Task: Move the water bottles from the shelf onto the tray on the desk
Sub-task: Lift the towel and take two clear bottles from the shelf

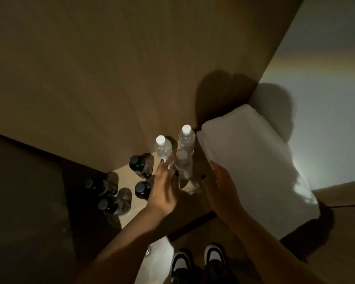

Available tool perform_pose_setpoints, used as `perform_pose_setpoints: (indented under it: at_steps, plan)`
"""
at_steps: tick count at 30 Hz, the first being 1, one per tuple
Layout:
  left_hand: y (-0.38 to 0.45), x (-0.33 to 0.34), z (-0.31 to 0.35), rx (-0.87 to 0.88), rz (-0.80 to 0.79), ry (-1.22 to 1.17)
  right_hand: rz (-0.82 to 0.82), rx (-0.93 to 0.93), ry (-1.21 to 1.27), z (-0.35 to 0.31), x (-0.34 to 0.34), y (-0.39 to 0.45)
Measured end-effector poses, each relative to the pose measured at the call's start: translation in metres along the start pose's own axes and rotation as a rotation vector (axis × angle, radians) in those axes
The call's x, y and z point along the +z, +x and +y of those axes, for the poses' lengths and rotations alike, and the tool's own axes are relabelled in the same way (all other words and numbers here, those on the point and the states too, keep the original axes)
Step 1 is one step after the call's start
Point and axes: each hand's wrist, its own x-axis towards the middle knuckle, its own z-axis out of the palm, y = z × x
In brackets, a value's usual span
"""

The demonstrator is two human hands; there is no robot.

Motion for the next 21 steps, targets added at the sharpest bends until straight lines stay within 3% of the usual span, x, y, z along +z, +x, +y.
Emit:
perform_pose_setpoints:
  at_steps: [4,9,16,21]
  plan:
    - [0.010,0.031,-0.020,-0.160,-0.006,-0.058,-0.006,-0.020,-0.002,0.030,0.012,0.012]
    - [0.018,0.054,-0.032,-0.273,0.095,-0.119,-0.035,-0.054,-0.027,0.059,0.021,0.020]
    - [0.010,0.049,-0.040,-0.340,0.184,-0.173,-0.111,-0.098,-0.034,0.074,0.030,0.027]
    - [-0.009,0.034,-0.032,-0.331,0.208,-0.269,-0.175,-0.275,-0.210,0.078,0.039,0.031]
